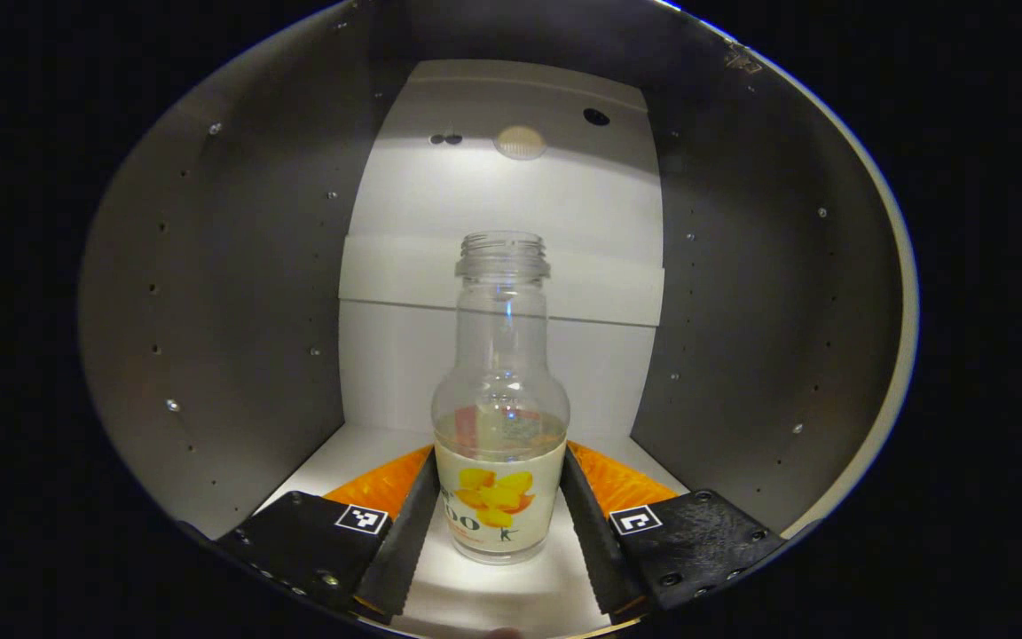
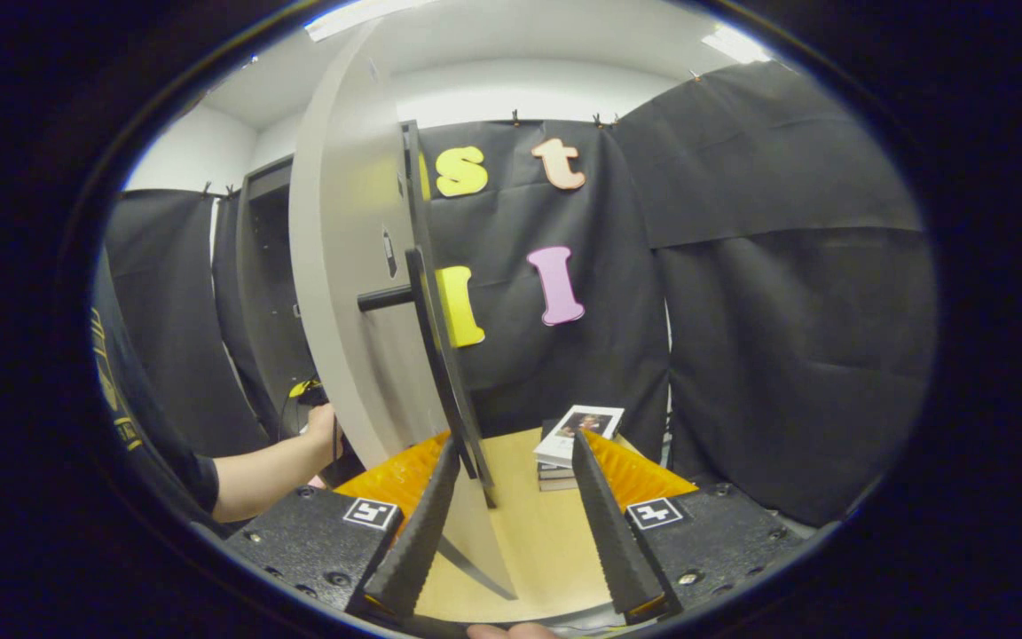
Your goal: Open the cabinet door with the right hand, grasp the bottle in the cabinet with the left hand and place it on the coaster, then close the cabinet door with the right hand.
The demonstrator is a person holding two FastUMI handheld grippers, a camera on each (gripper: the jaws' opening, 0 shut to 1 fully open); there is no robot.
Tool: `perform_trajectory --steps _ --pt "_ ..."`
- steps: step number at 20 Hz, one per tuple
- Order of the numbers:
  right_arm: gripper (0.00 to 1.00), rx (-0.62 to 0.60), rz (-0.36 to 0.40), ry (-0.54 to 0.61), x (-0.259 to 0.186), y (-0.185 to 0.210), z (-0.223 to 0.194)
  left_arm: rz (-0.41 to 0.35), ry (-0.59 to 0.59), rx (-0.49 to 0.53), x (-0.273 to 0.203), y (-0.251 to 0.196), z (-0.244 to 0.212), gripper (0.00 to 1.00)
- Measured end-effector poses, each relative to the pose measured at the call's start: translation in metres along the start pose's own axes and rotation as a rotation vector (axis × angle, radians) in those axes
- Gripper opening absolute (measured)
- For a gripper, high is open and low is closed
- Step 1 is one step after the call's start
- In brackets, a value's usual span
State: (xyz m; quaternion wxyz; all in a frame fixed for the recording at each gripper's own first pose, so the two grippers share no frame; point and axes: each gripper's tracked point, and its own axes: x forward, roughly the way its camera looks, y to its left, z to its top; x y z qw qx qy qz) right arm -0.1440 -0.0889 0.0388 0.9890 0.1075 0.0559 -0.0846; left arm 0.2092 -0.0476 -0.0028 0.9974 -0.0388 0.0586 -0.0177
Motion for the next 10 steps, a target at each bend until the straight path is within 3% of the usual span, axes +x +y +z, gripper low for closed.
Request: perform_trajectory --steps 3,6,8,10 --pt "0.8 -0.061 0.032 -0.03 0.006 -0.013 0.004 0.03 -0.053 0.026 -0.042 -0.003 0.017 0.76" --pt "0.86 -0.112 0.127 0.021 0.007 -0.016 -0.004 0.058 -0.105 0.049 -0.093 -0.011 0.034 0.75" --pt "0.88 -0.113 0.206 0.035 0.006 -0.022 -0.002 0.088 -0.106 0.049 -0.117 -0.017 0.032 0.75" --pt "0.91 -0.101 0.221 0.032 0.005 -0.035 -0.005 0.143 -0.099 0.046 -0.142 -0.013 0.021 0.75"
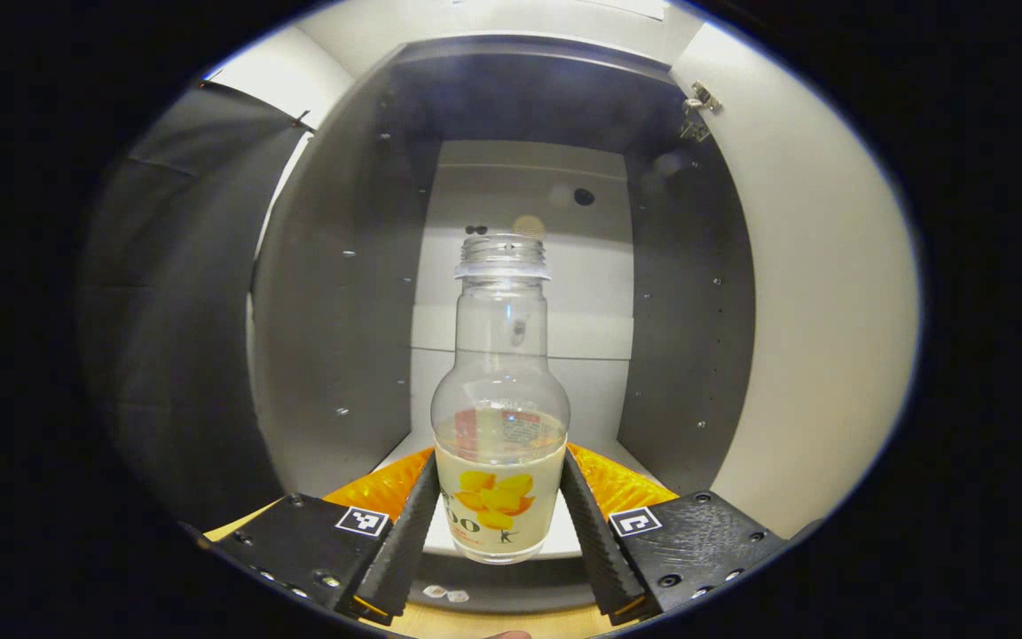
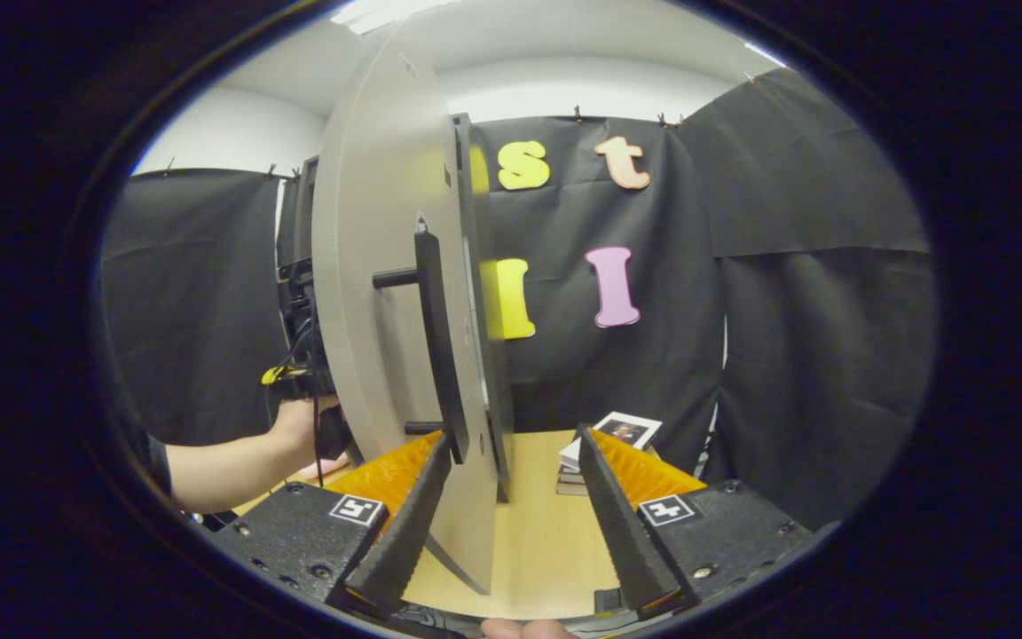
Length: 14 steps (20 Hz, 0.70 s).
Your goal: Open the cabinet door with the right hand, grasp the bottle in the cabinet with the left hand and place it on the coaster, then close the cabinet door with the right hand.
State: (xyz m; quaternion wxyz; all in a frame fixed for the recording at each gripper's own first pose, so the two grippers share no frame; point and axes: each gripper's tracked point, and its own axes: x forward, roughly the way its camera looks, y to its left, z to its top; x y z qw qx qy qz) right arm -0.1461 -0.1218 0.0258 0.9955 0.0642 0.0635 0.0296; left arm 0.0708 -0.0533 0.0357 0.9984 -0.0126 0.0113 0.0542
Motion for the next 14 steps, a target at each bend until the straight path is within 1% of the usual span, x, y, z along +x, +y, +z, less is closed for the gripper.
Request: perform_trajectory --steps 1,2,3,4,6,7,8,10,12,14 --pt "0.94 0.003 -0.016 -0.01 -0.004 -0.011 -0.002 0.029 0.012 0.001 -0.016 0.013 -0.004 0.75" --pt "1.0 0.009 -0.013 -0.016 -0.003 -0.017 -0.006 0.056 0.025 0.001 -0.03 0.022 -0.01 0.75" --pt "0.97 0.02 -0.004 -0.013 -0.003 -0.019 -0.014 0.085 0.029 0.002 -0.048 0.032 -0.016 0.65" --pt "0.94 0.035 0.017 -0.001 -0.002 -0.02 -0.022 0.115 0.031 0.012 -0.068 0.044 -0.021 0.75" --pt "0.94 0.058 0.059 0.057 0.003 -0.024 -0.045 0.179 0.026 0.047 -0.101 0.069 -0.031 0.75" --pt "0.94 0.053 0.069 0.108 0.008 -0.029 -0.061 0.199 0.018 0.068 -0.116 0.079 -0.034 0.75" --pt "0.94 0.044 0.063 0.157 0.013 -0.037 -0.075 0.219 0.008 0.088 -0.127 0.087 -0.038 0.75" --pt "0.95 0.064 0.018 0.217 0.018 -0.052 -0.092 0.236 0.003 0.097 -0.14 0.098 -0.048 0.75" --pt "0.94 0.101 -0.036 0.288 0.022 -0.058 -0.11 0.251 0.013 0.096 -0.15 0.112 -0.069 0.75" --pt "0.95 0.063 -0.098 0.333 0.025 -0.071 -0.124 0.272 0.025 0.098 -0.158 0.128 -0.096 0.75"
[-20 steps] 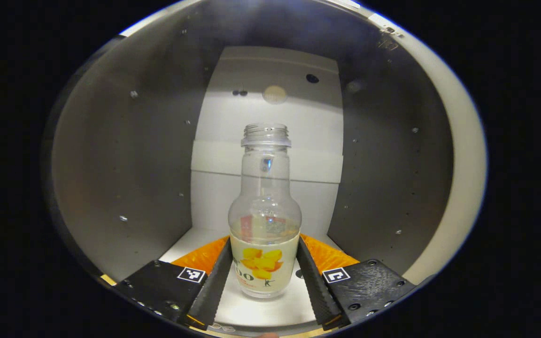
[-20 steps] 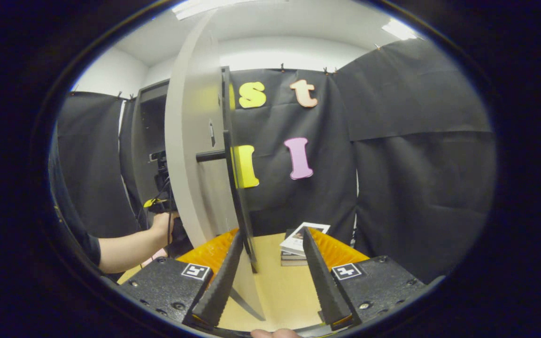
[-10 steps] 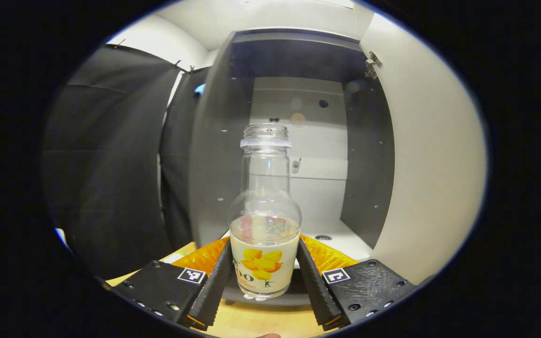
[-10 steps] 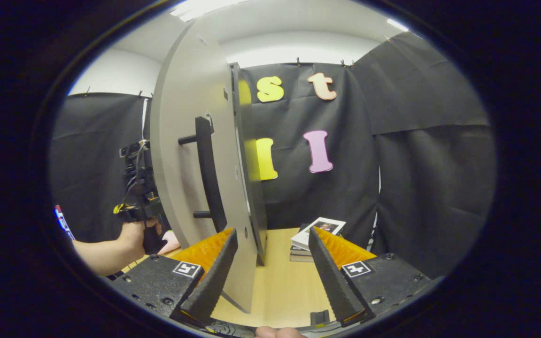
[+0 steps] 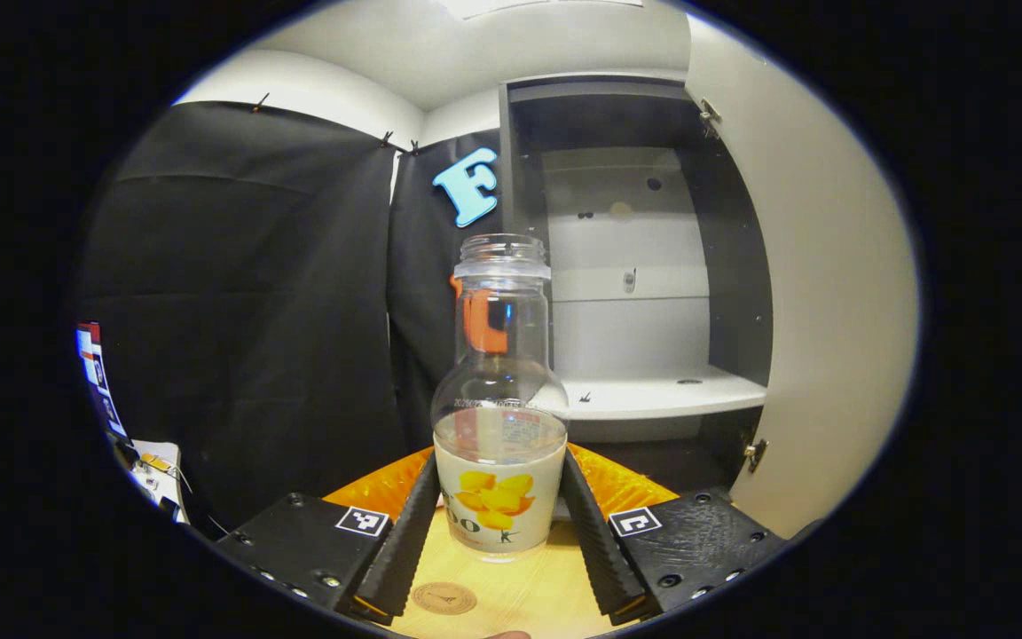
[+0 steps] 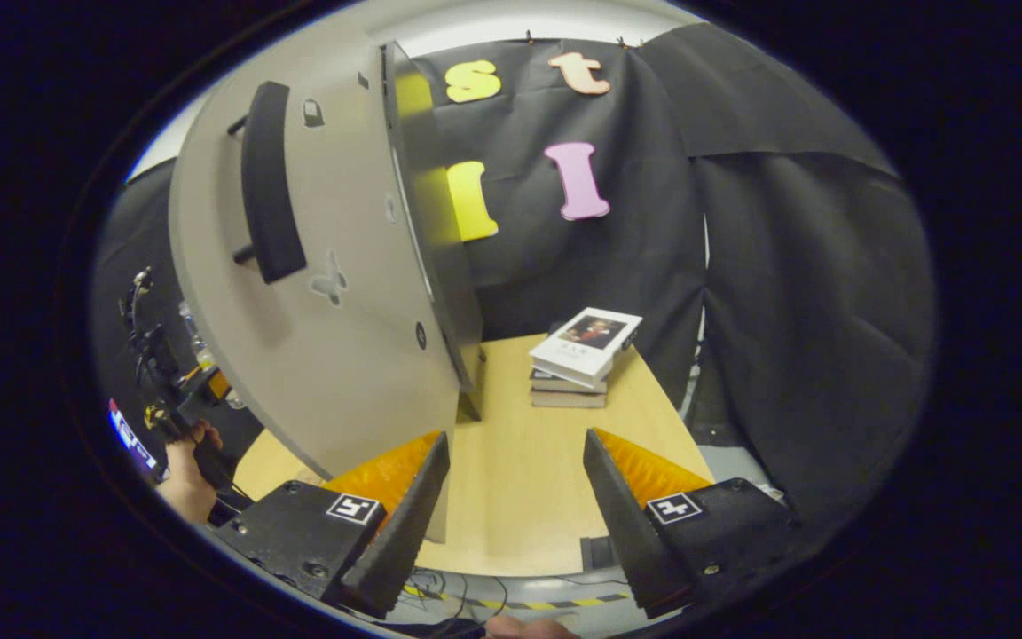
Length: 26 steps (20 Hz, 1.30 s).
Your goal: Open the cabinet door with the right hand, grasp the bottle in the cabinet with the left hand and place it on the coaster, then close the cabinet door with the right hand.
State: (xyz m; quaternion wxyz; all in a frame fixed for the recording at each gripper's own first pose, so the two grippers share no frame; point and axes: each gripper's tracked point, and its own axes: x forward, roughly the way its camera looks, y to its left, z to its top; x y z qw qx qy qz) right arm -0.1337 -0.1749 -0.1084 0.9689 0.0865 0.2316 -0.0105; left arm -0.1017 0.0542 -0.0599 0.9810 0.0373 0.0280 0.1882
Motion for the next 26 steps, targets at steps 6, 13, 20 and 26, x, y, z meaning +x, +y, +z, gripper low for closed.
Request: perform_trajectory --steps 6,13,20,26 --pt "0.95 -0.122 -0.111 0.219 0.017 -0.009 -0.065 0.058 0.077 0.039 0.01 0.041 -0.107 0.75" --pt "0.95 -0.209 -0.207 0.403 0.024 -0.005 -0.139 0.012 0.122 0.05 0.026 0.051 -0.197 0.75" --pt "0.99 -0.135 -0.243 0.552 0.025 0.009 -0.213 0.001 0.24 0.001 0.038 0.059 -0.263 0.76" --pt "0.99 -0.15 -0.231 0.577 0.037 0.027 -0.213 0.019 0.227 0.0 0.039 0.069 -0.269 0.76"
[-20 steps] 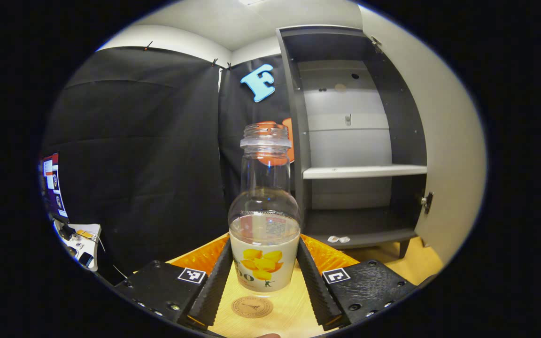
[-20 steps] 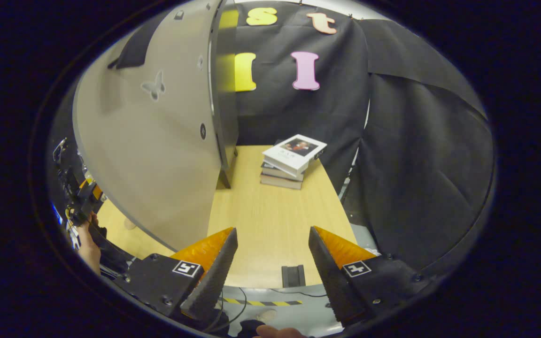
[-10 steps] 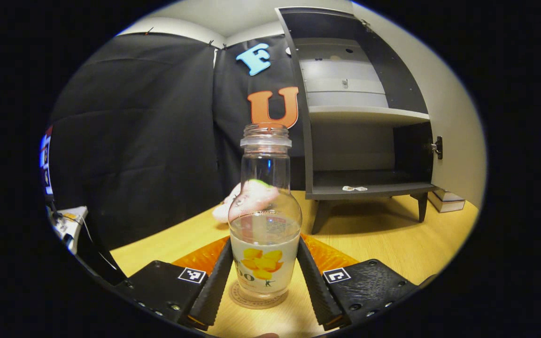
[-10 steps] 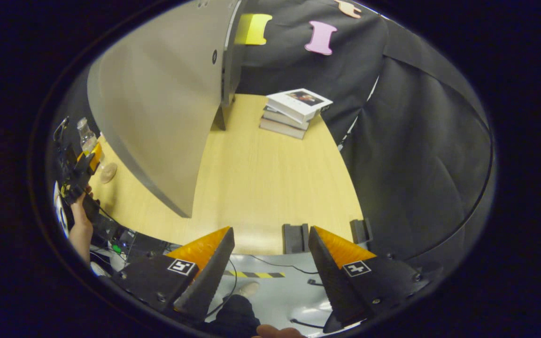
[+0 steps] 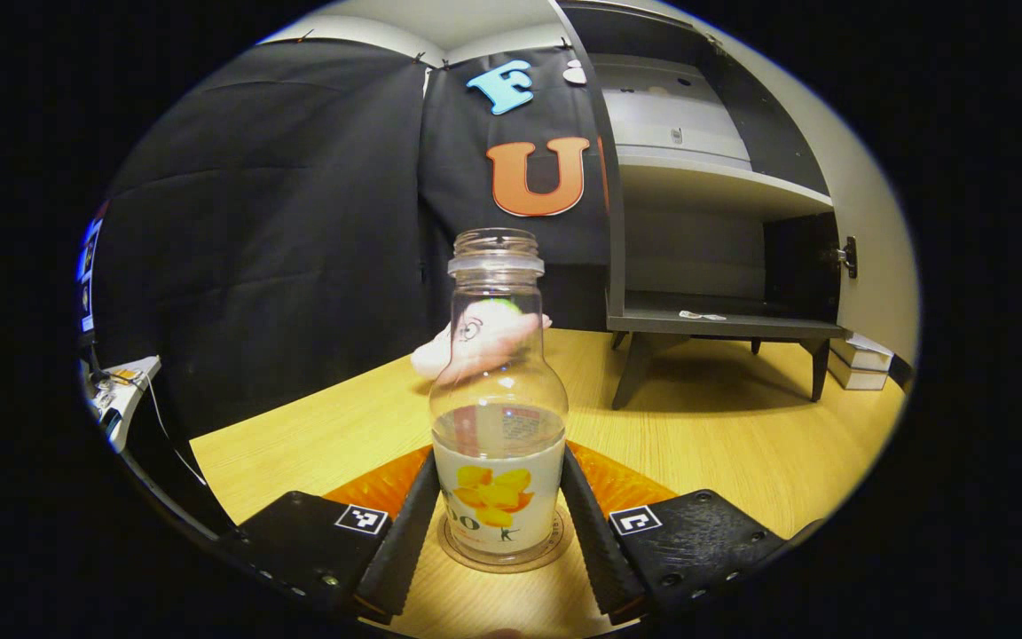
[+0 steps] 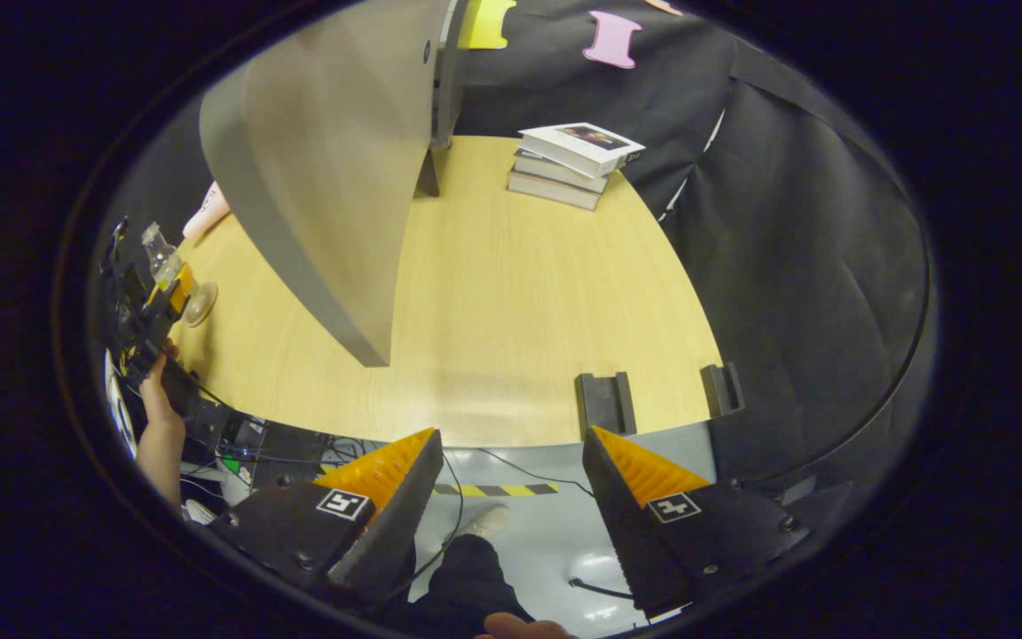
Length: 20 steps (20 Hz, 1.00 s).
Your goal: Open the cabinet door with the right hand, grasp the bottle in the cabinet with the left hand and place it on the coaster, then close the cabinet door with the right hand.
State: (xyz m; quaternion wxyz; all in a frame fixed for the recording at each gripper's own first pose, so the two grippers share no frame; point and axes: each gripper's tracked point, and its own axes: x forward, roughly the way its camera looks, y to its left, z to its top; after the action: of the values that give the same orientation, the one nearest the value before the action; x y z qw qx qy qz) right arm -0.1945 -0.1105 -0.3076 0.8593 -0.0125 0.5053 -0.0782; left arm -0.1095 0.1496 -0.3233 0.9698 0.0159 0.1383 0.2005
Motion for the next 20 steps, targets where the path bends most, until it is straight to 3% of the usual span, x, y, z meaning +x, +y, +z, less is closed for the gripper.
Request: perform_trajectory --steps 10,20 --pt "0.99 0.042 0.007 0.035 0.006 0.011 0.007 -0.022 0.038 -0.069 0.004 -0.005 -0.007 0.83" --pt "0.99 0.054 0.016 0.034 0.002 0.013 0.003 -0.031 0.081 -0.06 0.004 -0.008 -0.018 0.83"
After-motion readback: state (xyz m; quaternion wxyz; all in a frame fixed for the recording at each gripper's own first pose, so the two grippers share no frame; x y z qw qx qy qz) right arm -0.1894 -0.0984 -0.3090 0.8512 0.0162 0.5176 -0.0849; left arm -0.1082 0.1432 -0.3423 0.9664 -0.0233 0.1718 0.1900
